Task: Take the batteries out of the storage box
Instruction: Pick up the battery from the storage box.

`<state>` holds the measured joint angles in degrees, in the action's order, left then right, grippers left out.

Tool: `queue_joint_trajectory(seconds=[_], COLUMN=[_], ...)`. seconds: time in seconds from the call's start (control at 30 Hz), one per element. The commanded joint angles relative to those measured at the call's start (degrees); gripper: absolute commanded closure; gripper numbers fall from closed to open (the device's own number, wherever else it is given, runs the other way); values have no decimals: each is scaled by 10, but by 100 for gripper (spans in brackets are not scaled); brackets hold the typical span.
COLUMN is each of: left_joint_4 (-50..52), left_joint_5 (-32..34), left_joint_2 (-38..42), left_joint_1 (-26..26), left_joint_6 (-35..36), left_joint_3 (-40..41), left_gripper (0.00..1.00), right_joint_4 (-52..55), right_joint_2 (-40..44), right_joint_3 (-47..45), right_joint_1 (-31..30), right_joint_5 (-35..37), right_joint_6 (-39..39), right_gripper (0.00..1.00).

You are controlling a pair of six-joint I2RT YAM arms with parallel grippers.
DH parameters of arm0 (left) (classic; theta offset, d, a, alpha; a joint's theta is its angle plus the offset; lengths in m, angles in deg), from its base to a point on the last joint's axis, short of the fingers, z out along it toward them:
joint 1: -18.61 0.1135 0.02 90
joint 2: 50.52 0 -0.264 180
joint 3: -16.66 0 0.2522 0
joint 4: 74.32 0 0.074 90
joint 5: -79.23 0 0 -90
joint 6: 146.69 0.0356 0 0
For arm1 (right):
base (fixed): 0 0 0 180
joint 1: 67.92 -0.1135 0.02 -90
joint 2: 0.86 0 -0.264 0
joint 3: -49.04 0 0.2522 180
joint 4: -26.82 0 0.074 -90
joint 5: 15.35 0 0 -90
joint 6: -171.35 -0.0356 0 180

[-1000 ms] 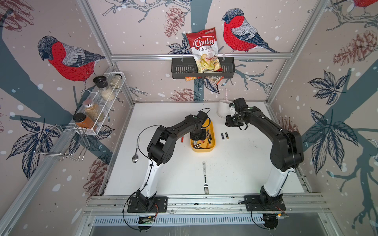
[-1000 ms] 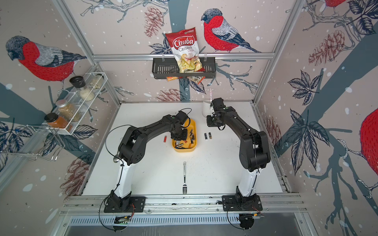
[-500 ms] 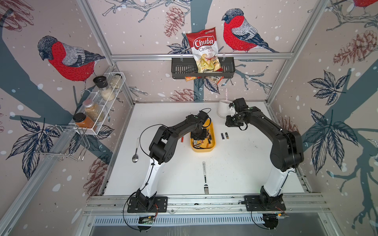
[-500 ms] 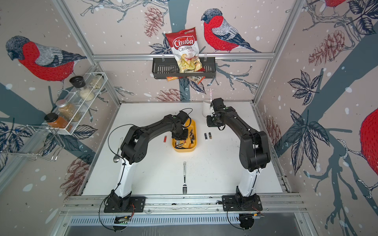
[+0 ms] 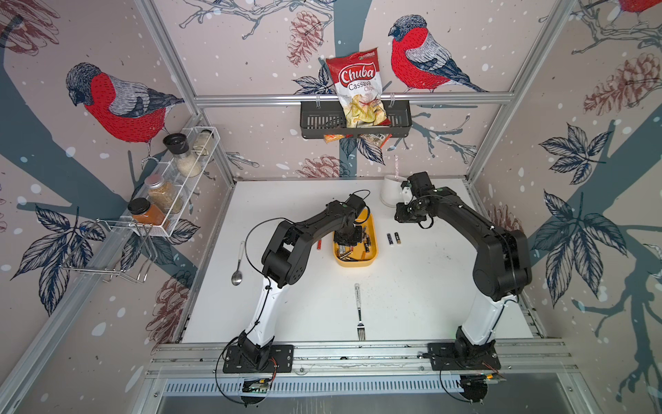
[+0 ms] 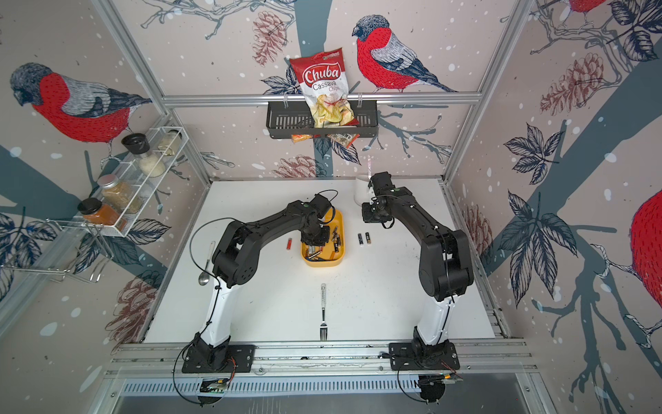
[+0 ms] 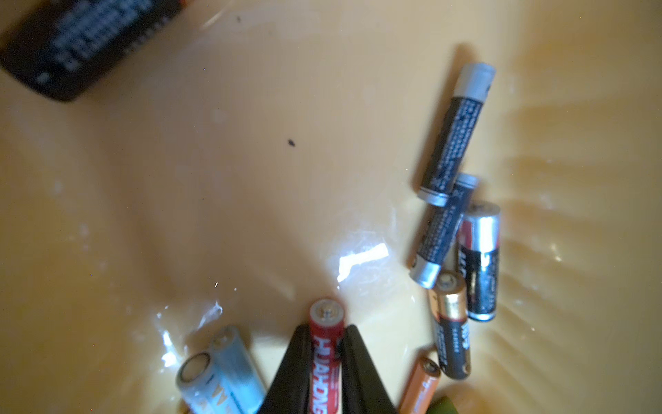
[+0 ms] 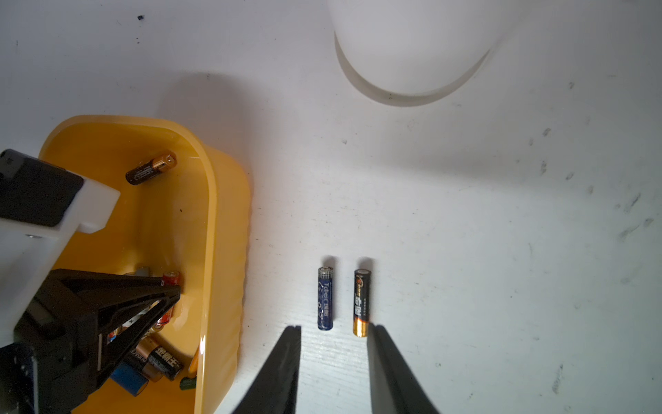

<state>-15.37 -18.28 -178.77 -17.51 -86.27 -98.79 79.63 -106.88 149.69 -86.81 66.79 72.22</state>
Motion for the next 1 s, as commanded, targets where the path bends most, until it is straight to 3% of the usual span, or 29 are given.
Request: queue_joint_trajectory(seconds=[0.0, 0.57, 0.97], left_joint_4=[0, -25, -18], left_joint_5=[-9, -46, -50], left_joint_2=[2, 52, 128], left_joint_1=[-1, 26, 76], left_joint_6=[5, 3, 16], left_joint_3=[-3, 12, 34], left_gripper=[81, 81, 81], right_joint_4=[-1, 16, 33], right_joint_2=[-1, -19, -44], right_joint_3=[3, 41, 90], right_joint_1=[-2, -22, -46], right_joint_5=[-1, 6, 6], right_joint_6=[-4, -12, -18], right_gripper=[62, 62, 62])
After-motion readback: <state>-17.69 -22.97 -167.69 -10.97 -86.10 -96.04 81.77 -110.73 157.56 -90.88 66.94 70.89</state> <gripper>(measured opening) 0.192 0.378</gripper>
